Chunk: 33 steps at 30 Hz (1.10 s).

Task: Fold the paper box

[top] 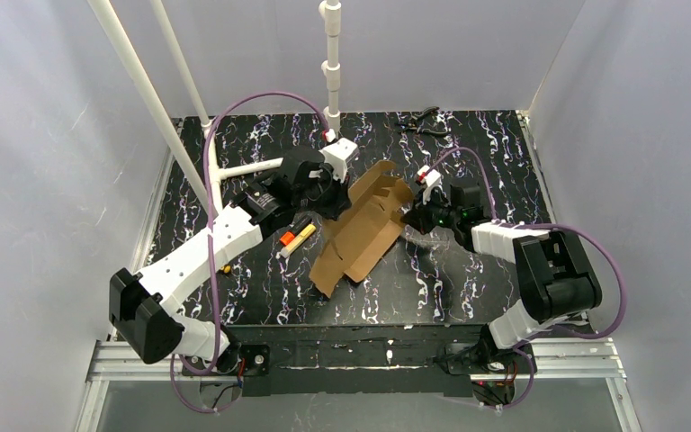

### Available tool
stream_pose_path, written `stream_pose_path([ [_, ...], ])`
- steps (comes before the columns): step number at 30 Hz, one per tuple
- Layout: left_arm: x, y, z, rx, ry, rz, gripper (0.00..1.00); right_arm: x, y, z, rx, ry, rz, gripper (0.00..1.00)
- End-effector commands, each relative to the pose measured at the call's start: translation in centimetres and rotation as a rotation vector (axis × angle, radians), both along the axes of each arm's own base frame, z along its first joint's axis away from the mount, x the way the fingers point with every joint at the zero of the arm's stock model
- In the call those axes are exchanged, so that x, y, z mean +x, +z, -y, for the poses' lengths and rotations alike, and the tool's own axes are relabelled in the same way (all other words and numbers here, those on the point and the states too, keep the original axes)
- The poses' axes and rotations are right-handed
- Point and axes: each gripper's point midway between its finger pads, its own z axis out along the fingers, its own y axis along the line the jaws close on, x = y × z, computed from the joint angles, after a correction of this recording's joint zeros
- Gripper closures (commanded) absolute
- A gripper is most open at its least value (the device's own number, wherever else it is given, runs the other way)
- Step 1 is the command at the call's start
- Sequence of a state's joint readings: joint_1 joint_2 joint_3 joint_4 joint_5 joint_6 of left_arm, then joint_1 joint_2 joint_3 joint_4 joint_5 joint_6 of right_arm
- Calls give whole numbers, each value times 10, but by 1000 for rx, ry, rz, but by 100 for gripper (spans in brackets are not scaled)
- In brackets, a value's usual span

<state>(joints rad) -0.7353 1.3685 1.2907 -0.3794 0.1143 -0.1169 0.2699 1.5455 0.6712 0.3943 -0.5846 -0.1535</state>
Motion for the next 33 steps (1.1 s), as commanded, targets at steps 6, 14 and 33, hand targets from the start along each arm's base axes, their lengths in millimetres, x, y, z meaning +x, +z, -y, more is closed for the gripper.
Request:
stream_pose_path([
  [6,-7,8,20,-129,-41,-37,100,14,12,0,13,-30,106,99],
  [14,-19,6,27,-192,-51,-108,100,14,4,6,-44,-35,79,99],
  [33,-31,-6,23,-302,12,-164,100,-8,-17,5,-91,37,-80,99],
])
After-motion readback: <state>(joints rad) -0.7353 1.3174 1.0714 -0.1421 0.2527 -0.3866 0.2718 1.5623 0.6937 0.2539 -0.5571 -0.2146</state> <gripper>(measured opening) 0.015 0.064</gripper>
